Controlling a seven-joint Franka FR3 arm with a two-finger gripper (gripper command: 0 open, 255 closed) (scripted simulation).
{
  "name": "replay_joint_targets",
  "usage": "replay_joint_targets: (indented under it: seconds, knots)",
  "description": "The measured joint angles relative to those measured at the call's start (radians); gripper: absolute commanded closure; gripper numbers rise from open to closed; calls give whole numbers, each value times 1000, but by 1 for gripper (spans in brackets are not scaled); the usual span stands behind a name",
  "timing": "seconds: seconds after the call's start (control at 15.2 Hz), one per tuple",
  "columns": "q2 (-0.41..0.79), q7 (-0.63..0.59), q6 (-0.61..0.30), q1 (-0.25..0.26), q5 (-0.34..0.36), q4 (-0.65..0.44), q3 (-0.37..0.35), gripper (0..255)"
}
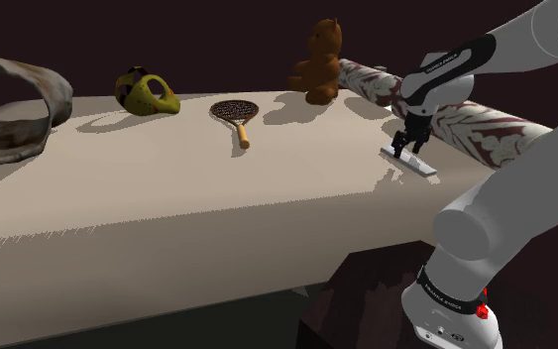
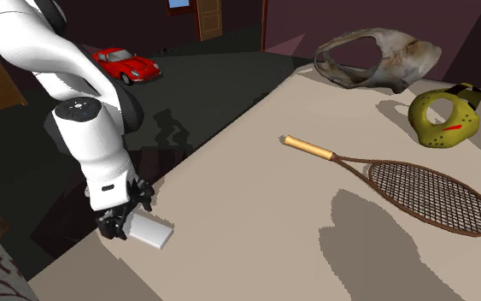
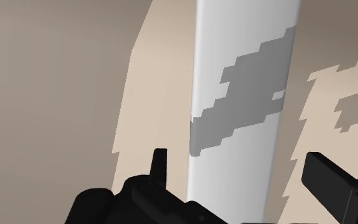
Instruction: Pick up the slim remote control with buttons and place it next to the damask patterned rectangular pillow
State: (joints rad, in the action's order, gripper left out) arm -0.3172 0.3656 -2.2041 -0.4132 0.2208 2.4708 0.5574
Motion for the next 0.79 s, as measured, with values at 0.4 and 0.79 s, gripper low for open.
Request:
replay_joint_targets:
  seconds: [0.4,0.79]
  knots:
    - [-60,-11,121,-6,9,-64,-27,0]
    - [-66,-13,142,-5,8,-78,-32,0]
